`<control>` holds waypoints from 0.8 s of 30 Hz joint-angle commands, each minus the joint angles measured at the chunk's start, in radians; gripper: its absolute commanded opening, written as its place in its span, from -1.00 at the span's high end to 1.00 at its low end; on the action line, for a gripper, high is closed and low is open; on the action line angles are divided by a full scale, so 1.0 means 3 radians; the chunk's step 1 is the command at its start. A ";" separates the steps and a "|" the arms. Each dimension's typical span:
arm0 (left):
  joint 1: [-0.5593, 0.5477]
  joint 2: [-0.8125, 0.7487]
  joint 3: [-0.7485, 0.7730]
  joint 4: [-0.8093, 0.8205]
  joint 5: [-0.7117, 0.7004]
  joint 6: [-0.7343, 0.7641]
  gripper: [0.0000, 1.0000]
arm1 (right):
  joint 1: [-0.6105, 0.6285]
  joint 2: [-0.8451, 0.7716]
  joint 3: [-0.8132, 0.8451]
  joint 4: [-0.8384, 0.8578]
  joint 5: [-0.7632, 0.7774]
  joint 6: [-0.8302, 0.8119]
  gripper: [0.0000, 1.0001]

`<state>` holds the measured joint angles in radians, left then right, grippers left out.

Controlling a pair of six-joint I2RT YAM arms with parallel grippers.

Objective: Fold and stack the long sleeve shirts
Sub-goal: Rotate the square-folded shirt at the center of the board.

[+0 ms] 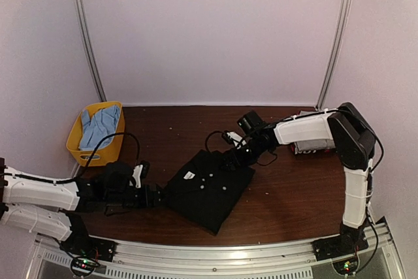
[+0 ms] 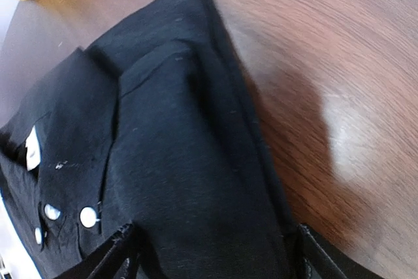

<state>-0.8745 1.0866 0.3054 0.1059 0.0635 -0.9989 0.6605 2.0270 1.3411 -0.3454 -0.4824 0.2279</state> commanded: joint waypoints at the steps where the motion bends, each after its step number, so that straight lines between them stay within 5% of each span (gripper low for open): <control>1: -0.0015 0.0174 -0.0045 0.0382 -0.0008 -0.0168 -0.34 | -0.0074 -0.0013 -0.0163 0.0164 -0.0380 -0.0006 -0.48; 6: -0.0014 0.0358 0.0002 0.0465 -0.0011 -0.0131 -0.16 | -0.0123 -0.0254 -0.0572 0.0524 -0.0442 0.0206 0.26; 12: 0.0022 0.0409 0.0069 0.0451 -0.0119 -0.0034 -0.13 | -0.0124 -0.0779 -0.1408 0.1101 -0.0167 0.0763 0.79; 17: 0.0076 0.0579 0.0157 0.0495 -0.0074 0.0065 -0.13 | 0.0035 -0.1440 -0.2416 0.2019 0.0300 0.1711 0.95; 24: 0.0150 0.0994 0.0400 0.0678 0.0113 0.0220 -0.13 | 0.0938 -0.1708 -0.3063 0.2766 0.1314 0.2743 0.83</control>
<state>-0.8494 1.3354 0.3653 0.2348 0.0616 -0.9840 0.8211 1.5135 0.4633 0.2970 -0.2989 0.8268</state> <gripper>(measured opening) 0.566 0.068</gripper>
